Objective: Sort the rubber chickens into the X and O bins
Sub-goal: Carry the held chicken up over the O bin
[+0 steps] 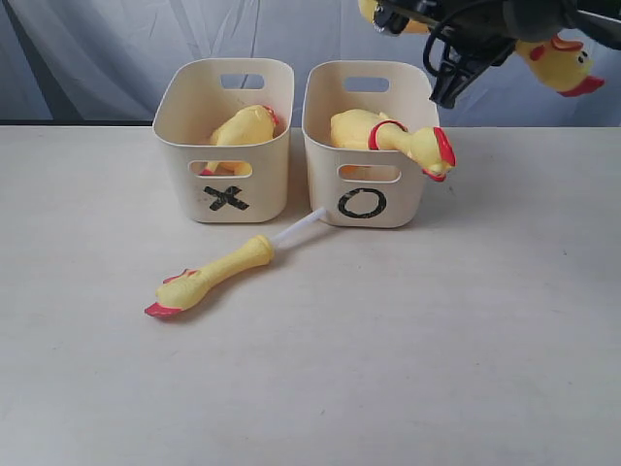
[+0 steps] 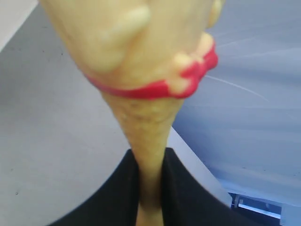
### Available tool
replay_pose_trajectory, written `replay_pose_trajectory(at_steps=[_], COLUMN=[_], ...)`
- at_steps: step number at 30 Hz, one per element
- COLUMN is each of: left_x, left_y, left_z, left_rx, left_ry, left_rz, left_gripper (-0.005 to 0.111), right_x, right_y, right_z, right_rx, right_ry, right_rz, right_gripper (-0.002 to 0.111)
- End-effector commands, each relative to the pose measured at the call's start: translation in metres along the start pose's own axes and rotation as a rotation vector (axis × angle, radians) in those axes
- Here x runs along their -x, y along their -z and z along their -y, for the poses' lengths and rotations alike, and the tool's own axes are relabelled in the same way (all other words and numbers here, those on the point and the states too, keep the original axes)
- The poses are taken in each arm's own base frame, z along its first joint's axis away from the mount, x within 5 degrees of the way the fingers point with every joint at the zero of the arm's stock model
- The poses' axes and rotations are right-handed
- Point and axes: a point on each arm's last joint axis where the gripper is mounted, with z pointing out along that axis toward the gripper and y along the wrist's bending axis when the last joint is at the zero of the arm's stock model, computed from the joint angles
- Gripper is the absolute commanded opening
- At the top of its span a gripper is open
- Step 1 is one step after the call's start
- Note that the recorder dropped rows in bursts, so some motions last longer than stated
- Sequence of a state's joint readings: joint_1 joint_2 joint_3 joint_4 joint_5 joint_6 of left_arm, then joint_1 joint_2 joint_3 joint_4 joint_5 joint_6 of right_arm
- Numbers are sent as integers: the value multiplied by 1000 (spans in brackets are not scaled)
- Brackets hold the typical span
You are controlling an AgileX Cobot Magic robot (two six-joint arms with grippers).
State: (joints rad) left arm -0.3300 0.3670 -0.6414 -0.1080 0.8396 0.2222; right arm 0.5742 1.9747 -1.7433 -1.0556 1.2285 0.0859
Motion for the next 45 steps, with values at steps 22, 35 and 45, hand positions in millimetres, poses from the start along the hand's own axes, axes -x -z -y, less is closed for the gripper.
replay_pose_trajectory(at_steps=[22, 35, 45], left_x=[0, 0, 0], left_y=[1, 1, 1], left_z=[1, 1, 1], left_rx=[-8, -5, -4], left_ry=[14, 12, 11], left_rz=[14, 17, 17], left_gripper=[0, 0, 0], right_x=[12, 9, 12], right_y=[-33, -18, -14], right_z=[-27, -3, 17], right_rx=[47, 267, 408], right_ry=[99, 59, -85], right_rz=[-54, 14, 76], right_gripper=[-1, -1, -1])
